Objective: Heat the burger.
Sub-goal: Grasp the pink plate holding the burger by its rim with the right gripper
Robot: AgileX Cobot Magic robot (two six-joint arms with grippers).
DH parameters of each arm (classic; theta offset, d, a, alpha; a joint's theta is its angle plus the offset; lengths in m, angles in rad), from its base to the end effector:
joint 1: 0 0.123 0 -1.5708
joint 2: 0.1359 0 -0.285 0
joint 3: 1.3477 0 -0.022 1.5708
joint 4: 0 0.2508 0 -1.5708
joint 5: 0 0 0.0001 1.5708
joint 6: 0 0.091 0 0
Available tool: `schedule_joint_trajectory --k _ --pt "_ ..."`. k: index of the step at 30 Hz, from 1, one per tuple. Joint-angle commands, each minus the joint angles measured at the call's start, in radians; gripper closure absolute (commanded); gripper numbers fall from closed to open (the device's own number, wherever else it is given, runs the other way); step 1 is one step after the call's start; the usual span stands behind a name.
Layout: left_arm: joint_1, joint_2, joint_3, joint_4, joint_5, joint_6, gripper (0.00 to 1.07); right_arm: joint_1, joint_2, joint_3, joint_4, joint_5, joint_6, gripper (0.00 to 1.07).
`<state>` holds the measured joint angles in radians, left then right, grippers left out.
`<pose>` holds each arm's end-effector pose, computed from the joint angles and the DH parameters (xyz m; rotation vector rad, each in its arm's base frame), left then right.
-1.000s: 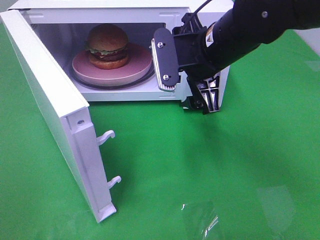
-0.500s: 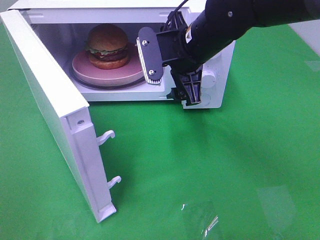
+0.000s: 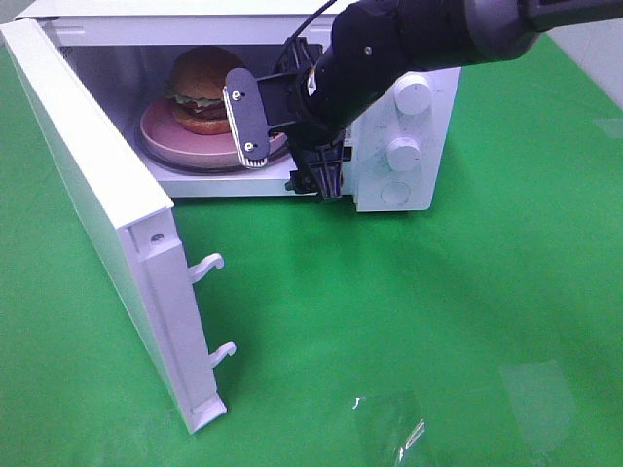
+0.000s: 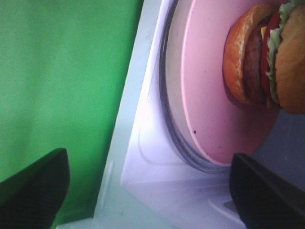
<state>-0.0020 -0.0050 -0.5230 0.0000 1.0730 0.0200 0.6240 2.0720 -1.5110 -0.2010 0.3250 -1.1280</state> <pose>-0.0089 0.0000 0.2826 0.0223 2.0285 0.0114 0.3819 0.2678 0.1925 -1.9636 1.3797 -0.4069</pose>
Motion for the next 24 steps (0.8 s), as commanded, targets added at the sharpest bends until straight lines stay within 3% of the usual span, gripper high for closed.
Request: schedule_joint_trajectory --k 1,24 --pt "0.001 -0.004 0.004 -0.006 -0.002 -0.004 0.09 0.005 0.058 -0.067 0.005 0.014 0.006 0.22" --pt "0.001 -0.004 0.004 -0.006 -0.002 -0.004 0.09 0.007 0.261 -0.303 0.056 0.046 0.005 0.25"
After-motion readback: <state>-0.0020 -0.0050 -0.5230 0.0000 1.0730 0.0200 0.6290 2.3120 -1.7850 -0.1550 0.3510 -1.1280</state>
